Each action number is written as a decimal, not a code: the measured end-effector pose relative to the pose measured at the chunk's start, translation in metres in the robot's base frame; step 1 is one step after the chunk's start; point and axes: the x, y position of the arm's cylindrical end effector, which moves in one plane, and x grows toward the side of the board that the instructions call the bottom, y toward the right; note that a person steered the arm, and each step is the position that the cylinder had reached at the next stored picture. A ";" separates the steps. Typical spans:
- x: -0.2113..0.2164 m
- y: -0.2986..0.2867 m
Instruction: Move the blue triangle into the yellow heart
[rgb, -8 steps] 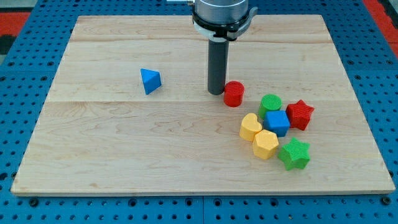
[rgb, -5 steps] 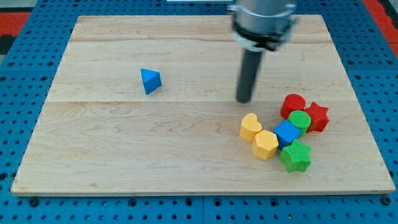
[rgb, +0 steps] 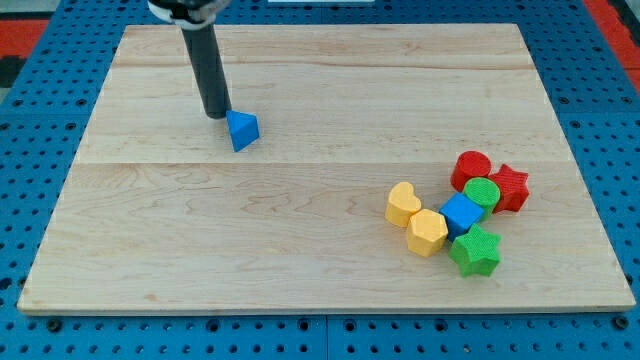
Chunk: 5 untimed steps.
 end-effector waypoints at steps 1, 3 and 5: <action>0.006 0.034; 0.055 0.004; 0.055 0.150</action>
